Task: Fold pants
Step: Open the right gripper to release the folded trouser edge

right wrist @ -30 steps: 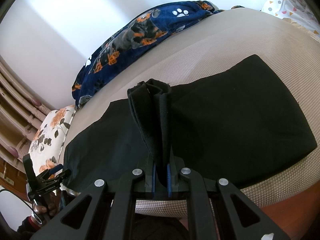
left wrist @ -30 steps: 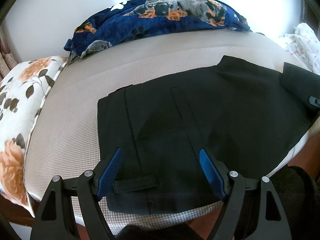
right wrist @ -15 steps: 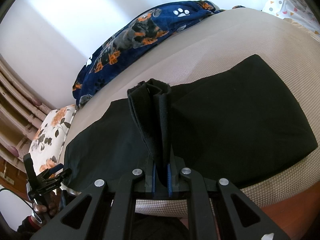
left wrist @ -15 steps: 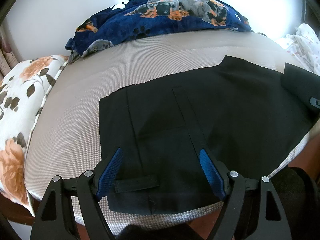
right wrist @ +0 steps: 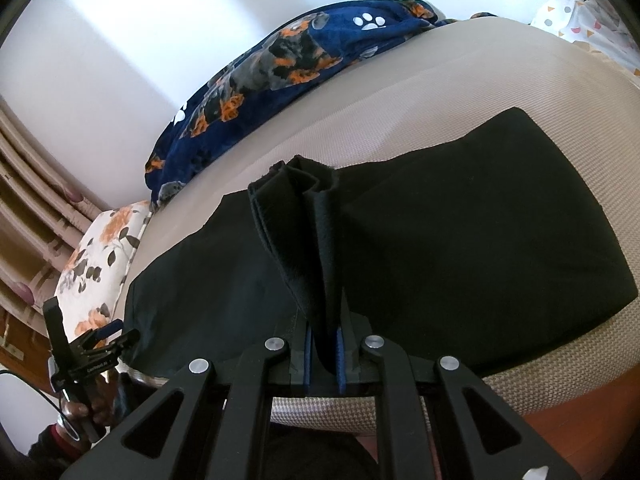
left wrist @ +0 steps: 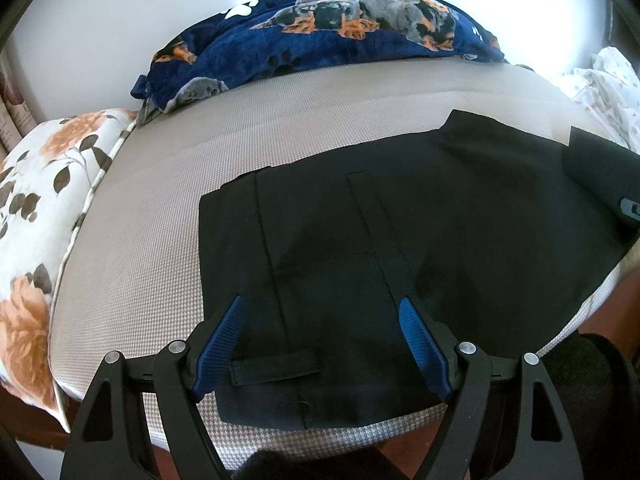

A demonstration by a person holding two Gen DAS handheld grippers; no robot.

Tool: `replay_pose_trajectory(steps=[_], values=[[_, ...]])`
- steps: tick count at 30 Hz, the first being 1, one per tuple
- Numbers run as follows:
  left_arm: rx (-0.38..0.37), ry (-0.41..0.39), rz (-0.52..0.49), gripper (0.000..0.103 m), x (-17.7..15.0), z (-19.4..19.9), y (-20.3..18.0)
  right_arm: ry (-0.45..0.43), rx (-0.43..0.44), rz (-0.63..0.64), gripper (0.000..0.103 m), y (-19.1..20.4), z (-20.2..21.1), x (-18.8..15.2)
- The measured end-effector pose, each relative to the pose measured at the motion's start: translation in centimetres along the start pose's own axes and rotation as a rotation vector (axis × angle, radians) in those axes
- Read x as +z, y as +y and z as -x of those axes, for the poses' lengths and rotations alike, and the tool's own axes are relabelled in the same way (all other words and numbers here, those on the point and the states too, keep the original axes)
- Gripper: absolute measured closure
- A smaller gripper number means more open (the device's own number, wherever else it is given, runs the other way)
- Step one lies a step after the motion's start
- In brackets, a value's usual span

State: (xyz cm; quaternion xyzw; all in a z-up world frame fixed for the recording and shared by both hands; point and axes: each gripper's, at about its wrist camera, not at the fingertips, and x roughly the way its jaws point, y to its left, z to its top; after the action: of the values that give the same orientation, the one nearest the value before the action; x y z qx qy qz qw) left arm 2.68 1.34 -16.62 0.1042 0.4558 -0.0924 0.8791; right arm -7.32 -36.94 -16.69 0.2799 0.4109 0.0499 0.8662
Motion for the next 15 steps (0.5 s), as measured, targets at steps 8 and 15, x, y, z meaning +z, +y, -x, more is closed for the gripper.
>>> replay_pose_trajectory(steps=[8,15], values=[[0.003,0.007,-0.001,0.023,0.1,-0.1,-0.3,0.024,0.070,-0.026,0.076,0.0,-0.2,0.0],[0.006,0.009,-0.002,0.023,0.2,-0.3,-0.3,0.050,0.226,-0.038,0.046,0.8,-0.1,-0.1]])
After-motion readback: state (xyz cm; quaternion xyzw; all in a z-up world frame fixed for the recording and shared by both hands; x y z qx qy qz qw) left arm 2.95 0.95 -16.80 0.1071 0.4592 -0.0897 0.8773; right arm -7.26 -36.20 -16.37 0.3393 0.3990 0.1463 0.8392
